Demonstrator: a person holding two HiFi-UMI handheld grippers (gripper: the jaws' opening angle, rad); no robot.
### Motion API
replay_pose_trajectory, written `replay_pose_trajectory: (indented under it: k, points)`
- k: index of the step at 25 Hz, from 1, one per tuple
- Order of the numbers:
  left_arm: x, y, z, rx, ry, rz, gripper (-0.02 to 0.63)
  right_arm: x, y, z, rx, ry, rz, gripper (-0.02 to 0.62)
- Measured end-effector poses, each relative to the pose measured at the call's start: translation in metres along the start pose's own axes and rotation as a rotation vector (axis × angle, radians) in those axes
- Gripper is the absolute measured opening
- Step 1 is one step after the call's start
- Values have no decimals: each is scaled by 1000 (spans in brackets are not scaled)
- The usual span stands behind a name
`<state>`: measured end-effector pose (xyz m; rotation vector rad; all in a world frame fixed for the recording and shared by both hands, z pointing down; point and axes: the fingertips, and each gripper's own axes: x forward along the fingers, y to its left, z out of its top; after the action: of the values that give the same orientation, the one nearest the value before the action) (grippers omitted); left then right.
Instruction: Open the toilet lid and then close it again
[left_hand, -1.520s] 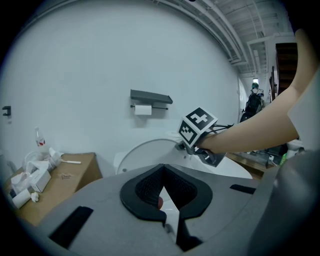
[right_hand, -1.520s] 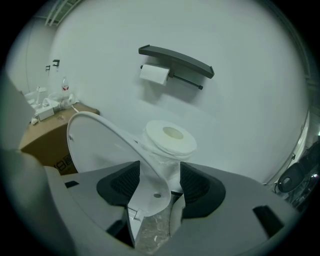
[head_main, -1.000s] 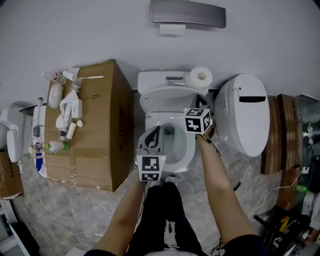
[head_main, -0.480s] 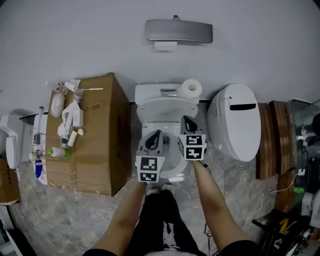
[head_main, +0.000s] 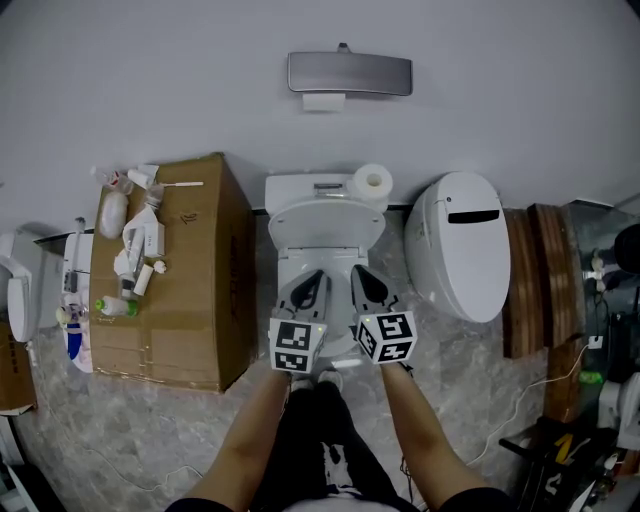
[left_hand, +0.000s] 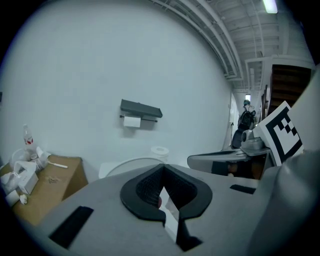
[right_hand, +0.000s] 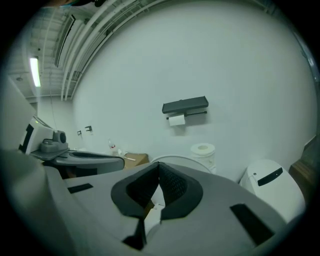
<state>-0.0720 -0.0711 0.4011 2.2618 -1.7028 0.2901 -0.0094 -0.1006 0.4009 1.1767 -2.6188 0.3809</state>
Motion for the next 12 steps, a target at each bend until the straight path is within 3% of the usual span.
replay_pose_trajectory:
  k: [12]
  points:
    - [-17, -17, 3, 0, -10, -18, 5, -29, 28, -7, 36, 10, 60, 6]
